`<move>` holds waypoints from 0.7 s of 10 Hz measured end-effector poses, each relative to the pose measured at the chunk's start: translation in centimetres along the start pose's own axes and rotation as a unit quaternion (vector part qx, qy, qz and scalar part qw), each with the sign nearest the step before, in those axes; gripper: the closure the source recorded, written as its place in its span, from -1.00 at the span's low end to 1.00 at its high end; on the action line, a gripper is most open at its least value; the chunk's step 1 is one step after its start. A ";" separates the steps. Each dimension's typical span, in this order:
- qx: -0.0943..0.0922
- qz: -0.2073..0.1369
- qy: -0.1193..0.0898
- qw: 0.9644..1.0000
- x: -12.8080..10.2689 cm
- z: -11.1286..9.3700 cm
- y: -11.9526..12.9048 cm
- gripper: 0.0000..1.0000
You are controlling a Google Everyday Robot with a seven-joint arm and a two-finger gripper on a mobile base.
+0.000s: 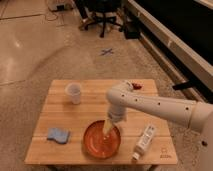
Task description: Place the white sponge in the ceramic bowl
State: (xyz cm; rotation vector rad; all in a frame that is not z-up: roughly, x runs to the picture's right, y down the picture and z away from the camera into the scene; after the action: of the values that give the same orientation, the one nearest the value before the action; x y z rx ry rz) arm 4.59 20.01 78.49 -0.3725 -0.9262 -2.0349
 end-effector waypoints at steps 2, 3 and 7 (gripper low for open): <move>0.000 0.000 0.000 1.000 0.0 0.0 0.0 -0.60; 0.000 -0.001 0.000 1.000 0.0 0.0 0.0 -0.60; 0.001 -0.068 0.022 0.997 5.2 -0.6 -4.2 -0.60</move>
State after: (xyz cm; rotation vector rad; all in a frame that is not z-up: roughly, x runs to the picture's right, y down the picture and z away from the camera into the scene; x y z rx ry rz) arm -1.81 18.13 78.92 -0.2677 -0.9486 -2.1559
